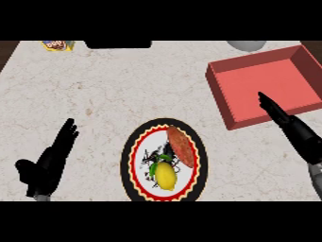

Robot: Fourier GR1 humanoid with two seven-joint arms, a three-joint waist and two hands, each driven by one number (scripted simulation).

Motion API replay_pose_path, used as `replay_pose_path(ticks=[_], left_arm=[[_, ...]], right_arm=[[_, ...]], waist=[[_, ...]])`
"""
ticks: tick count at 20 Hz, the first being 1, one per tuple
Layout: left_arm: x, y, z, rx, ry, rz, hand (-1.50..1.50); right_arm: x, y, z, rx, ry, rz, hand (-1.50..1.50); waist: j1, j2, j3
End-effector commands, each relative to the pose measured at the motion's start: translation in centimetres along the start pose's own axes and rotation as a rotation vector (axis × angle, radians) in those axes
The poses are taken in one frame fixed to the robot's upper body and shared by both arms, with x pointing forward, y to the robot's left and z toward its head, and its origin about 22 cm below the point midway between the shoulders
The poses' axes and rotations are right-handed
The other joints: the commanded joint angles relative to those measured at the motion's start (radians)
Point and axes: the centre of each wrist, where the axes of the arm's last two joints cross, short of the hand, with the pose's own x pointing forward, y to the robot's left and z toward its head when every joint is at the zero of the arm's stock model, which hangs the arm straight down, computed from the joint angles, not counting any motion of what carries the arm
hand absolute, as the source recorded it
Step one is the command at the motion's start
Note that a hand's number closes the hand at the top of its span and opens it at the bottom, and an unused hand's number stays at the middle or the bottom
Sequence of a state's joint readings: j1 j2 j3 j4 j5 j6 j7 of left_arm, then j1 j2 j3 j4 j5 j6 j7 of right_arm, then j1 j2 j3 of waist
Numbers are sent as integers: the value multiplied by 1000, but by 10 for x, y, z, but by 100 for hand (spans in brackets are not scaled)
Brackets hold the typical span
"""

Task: Pick the lemon from the plate and place it in the cardboard box

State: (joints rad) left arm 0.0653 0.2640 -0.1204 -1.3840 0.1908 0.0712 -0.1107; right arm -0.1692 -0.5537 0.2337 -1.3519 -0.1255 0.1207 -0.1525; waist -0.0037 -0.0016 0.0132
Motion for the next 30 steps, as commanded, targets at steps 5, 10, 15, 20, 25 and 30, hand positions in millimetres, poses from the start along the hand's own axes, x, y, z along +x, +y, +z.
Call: replay_pose_path(ticks=[5,10,15,20,25,30], left_arm=[[92,11,-41,-128,-329,-282,0],[107,2,-55,-222,-378,-319,0],[125,-8,-56,-241,-375,-332,0],[108,-11,-58,-236,-386,-318,0],[119,-6,-47,-259,-379,-313,0],[116,-4,-47,-259,-371,-318,0]], right_arm=[[136,21,-42,45,-551,-53,-150],[165,31,-29,48,-519,243,-150],[153,34,-26,177,-646,466,-150],[179,64,-26,261,-673,647,-150],[192,91,-8,400,-514,932,-150],[217,128,10,527,-449,1087,-150]], waist=[[-11,-25,-13],[-7,-2,-14],[2,0,-13],[5,1,-14],[13,-7,-16],[9,-6,-16]])
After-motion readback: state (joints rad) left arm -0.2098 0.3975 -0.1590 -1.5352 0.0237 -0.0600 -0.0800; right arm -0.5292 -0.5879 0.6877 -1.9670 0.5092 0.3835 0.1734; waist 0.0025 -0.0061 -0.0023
